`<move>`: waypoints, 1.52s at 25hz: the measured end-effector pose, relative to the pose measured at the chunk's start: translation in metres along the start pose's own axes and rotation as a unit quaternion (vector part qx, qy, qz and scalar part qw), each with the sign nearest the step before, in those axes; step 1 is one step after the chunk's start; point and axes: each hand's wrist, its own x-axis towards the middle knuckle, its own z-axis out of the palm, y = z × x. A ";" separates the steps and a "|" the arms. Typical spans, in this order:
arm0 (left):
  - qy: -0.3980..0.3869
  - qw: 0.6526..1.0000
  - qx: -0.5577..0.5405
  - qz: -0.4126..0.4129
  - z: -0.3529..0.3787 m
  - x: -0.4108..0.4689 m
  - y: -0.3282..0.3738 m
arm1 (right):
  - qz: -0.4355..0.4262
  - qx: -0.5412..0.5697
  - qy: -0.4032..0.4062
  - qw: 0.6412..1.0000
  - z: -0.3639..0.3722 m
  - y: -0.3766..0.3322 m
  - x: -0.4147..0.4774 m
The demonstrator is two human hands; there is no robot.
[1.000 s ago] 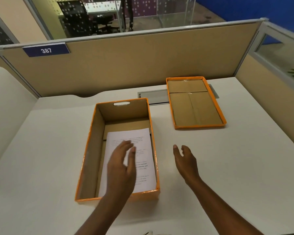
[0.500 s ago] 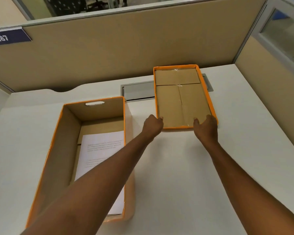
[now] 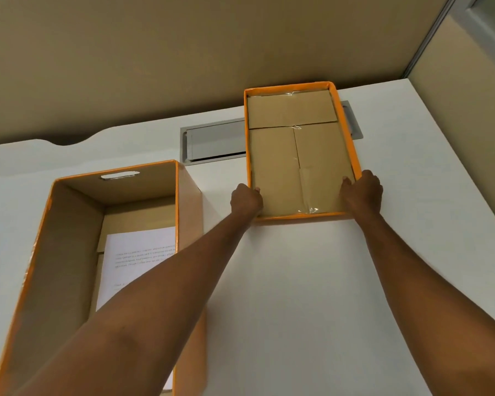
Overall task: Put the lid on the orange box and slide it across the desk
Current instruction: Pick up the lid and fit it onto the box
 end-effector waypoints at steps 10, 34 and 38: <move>0.035 0.996 -0.048 0.066 -0.034 -0.035 -0.014 | 0.029 0.043 0.006 0.999 -0.032 -0.010 -0.036; -0.142 0.877 -0.393 0.237 -0.183 -0.256 -0.006 | -0.347 0.059 0.245 0.903 -0.122 -0.137 -0.384; -0.079 0.866 -0.426 0.251 -0.209 -0.246 -0.044 | -0.362 0.033 0.145 0.920 -0.101 -0.151 -0.429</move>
